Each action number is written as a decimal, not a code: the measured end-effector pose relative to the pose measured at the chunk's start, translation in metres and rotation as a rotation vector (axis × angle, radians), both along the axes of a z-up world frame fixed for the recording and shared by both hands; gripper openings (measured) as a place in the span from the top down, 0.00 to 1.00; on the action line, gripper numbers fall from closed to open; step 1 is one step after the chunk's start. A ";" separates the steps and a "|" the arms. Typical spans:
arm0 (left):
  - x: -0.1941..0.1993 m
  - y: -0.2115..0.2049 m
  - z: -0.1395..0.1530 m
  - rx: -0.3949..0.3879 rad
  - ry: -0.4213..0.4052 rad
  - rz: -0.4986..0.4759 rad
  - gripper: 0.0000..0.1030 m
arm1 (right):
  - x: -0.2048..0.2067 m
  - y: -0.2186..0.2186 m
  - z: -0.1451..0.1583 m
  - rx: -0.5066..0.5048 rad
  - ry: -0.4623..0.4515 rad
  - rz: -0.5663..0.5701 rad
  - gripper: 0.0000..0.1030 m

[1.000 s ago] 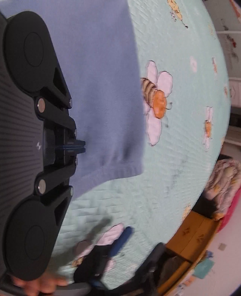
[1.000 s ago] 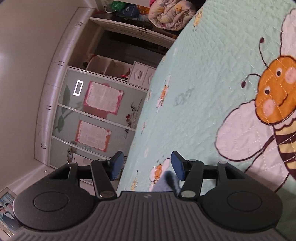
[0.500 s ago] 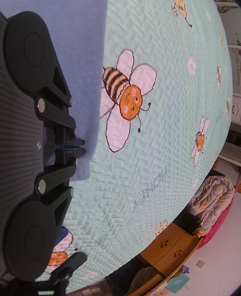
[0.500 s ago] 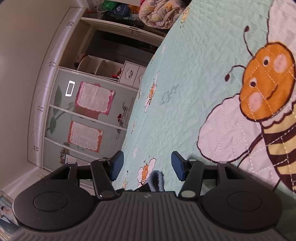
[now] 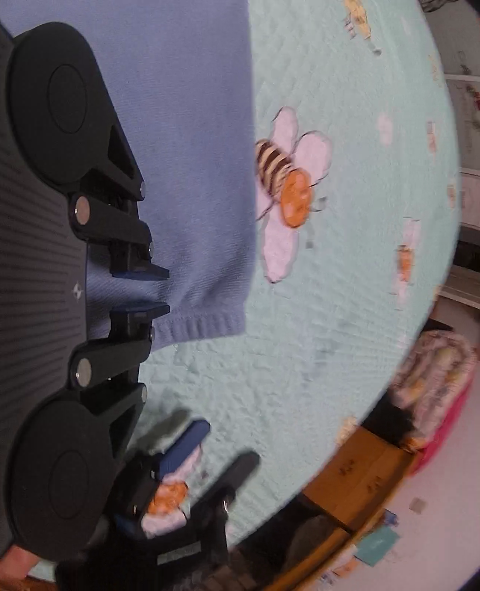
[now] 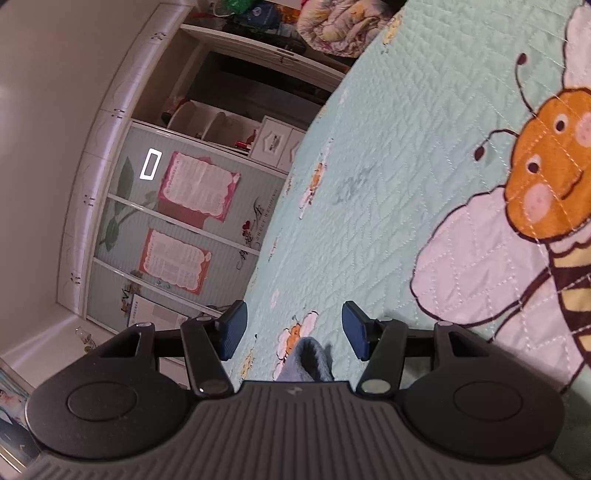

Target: Fold clothes

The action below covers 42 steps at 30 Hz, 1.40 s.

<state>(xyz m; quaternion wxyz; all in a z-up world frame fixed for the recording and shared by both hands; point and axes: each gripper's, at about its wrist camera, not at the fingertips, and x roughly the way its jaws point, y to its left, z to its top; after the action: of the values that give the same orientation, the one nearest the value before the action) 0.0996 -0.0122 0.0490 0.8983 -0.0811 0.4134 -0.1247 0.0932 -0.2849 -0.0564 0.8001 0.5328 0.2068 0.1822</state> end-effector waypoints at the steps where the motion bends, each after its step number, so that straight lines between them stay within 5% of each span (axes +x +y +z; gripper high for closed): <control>1: -0.012 0.003 0.006 0.023 -0.025 -0.012 0.87 | 0.000 0.000 0.001 -0.003 -0.003 0.001 0.44; 5: -0.055 0.011 -0.007 0.079 -0.009 -0.033 0.68 | -0.002 0.007 0.011 -0.019 -0.024 0.028 0.44; 8: -0.071 0.015 -0.021 0.090 0.005 -0.039 0.67 | -0.008 0.020 0.027 -0.073 -0.038 0.054 0.44; 12: -0.090 0.043 -0.005 -0.055 0.006 0.067 0.68 | -0.034 0.044 0.072 -0.236 -0.138 0.080 0.44; 15: -0.121 0.067 0.010 -0.141 -0.038 0.141 0.68 | -0.046 0.067 0.089 -0.244 -0.168 0.153 0.44; 20: -0.185 0.112 0.009 -0.188 -0.027 0.276 0.68 | -0.053 0.128 0.073 -0.199 -0.102 0.385 0.44; 24: -0.225 0.147 -0.014 -0.145 0.023 0.382 0.67 | -0.075 0.171 0.038 -0.223 -0.029 0.512 0.44; 26: -0.237 0.164 -0.030 -0.182 0.045 0.412 0.87 | -0.082 0.172 0.025 -0.250 -0.007 0.494 0.63; 27: -0.241 0.171 -0.031 -0.211 0.037 0.416 0.89 | -0.084 0.170 0.022 -0.266 -0.003 0.479 0.86; 31: -0.254 0.187 -0.020 -0.273 0.007 0.425 0.87 | -0.100 0.159 0.026 -0.307 -0.025 0.405 0.73; 36: -0.295 0.224 -0.021 -0.257 -0.042 0.470 0.60 | -0.125 0.169 0.030 -0.379 -0.035 0.401 0.64; 37: -0.301 0.234 -0.027 -0.261 -0.033 0.491 0.63 | -0.129 0.172 0.030 -0.393 -0.035 0.403 0.61; 39: -0.311 0.253 -0.036 -0.291 -0.014 0.529 0.89 | -0.138 0.178 0.031 -0.421 -0.036 0.409 0.62; 42: -0.318 0.274 -0.038 -0.401 0.001 0.550 0.90 | -0.143 0.187 0.035 -0.491 -0.044 0.409 0.62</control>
<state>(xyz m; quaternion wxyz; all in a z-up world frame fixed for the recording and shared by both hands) -0.2188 0.2618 0.0112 0.8643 -0.3646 0.3438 0.0436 -0.0497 -0.0981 -0.0218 0.8558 0.2673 0.3301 0.2952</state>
